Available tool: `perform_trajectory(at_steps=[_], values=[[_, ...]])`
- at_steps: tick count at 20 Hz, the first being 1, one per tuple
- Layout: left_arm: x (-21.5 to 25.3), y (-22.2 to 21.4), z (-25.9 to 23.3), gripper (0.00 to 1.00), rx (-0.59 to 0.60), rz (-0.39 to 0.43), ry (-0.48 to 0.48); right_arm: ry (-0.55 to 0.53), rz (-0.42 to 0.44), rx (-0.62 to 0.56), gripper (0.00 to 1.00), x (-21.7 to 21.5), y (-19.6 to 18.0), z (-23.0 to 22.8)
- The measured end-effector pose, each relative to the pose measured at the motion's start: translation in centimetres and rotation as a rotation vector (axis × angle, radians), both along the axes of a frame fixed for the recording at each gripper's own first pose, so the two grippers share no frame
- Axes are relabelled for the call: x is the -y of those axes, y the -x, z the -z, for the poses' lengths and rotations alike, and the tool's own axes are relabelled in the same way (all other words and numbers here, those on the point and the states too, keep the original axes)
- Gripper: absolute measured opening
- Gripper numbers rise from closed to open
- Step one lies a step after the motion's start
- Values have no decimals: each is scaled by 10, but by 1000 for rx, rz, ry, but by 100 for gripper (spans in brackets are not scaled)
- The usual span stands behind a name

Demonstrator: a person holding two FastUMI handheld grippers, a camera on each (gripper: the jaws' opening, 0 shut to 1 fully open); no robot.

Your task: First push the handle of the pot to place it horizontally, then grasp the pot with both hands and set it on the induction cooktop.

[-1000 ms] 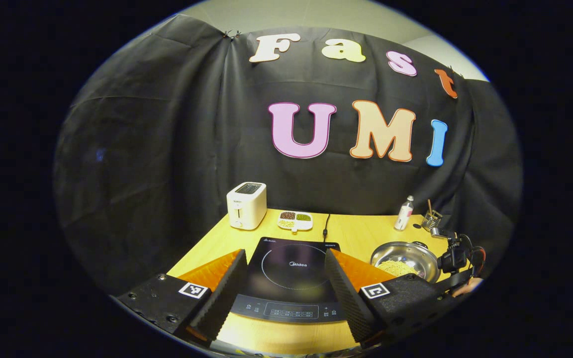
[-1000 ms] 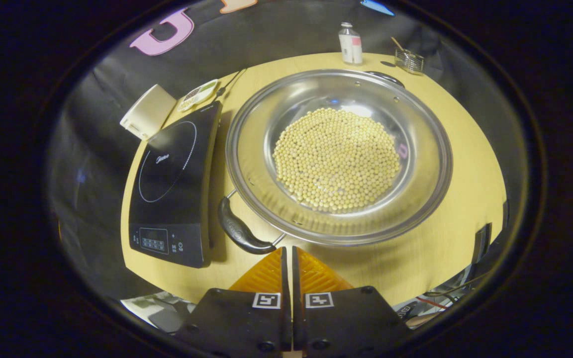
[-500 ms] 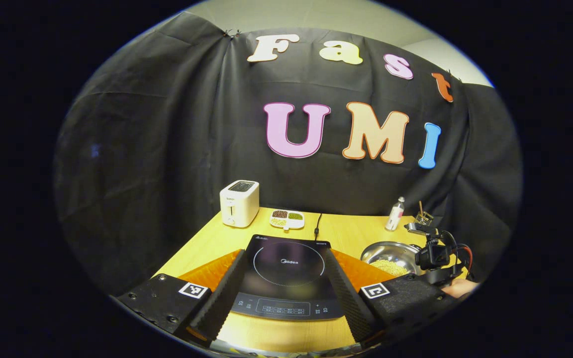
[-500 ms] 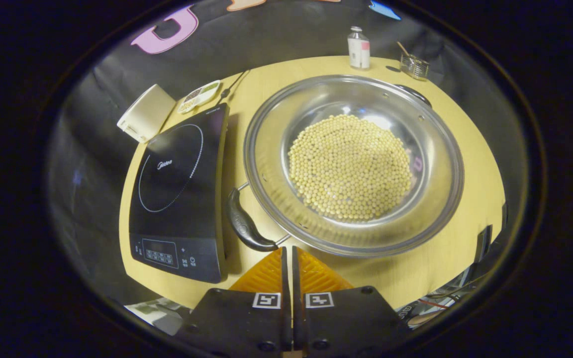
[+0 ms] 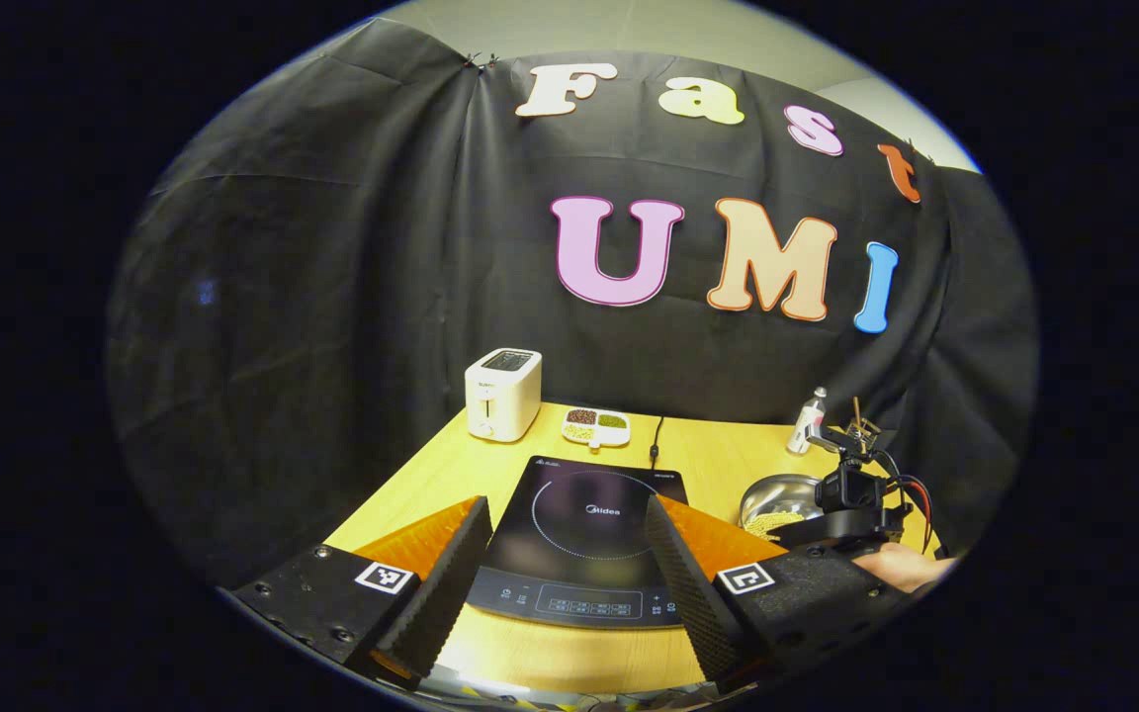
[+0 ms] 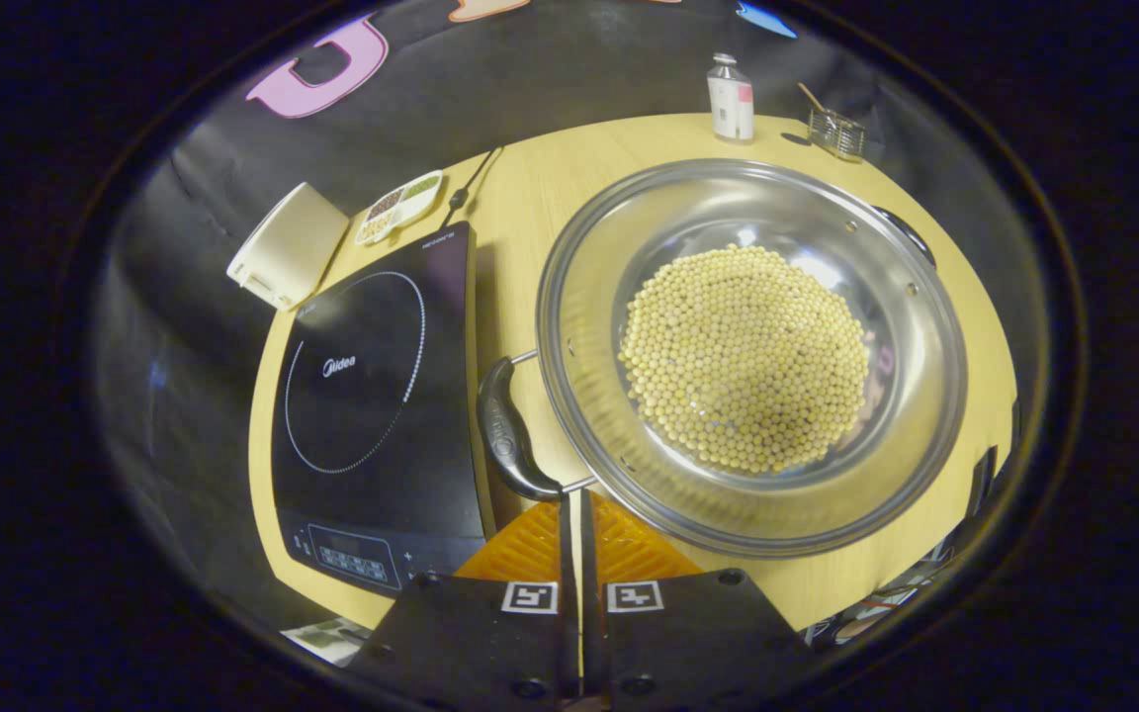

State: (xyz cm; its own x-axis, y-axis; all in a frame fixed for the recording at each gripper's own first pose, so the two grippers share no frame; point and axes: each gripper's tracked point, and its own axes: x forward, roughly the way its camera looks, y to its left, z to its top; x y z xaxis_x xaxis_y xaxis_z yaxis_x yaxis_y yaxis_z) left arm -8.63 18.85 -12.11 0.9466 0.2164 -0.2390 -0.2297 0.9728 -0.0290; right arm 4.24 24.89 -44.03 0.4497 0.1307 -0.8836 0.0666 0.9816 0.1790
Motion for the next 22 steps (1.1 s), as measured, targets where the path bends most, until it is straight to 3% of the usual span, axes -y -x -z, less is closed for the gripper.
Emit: perform_trajectory(at_steps=[3, 12, 22], values=[[-5, 3, 1, 93, -5, -9, 4, 0, 19, 9, 0, -7, -10, 2], [-17, 8, 4, 96, -22, -31, -3, -5, 15, 25, 3, -25, -38, 1], [-18, -7, 12, 96, -48, -3, 20, -54, -84, 34, 3, -32, -12, -22]])
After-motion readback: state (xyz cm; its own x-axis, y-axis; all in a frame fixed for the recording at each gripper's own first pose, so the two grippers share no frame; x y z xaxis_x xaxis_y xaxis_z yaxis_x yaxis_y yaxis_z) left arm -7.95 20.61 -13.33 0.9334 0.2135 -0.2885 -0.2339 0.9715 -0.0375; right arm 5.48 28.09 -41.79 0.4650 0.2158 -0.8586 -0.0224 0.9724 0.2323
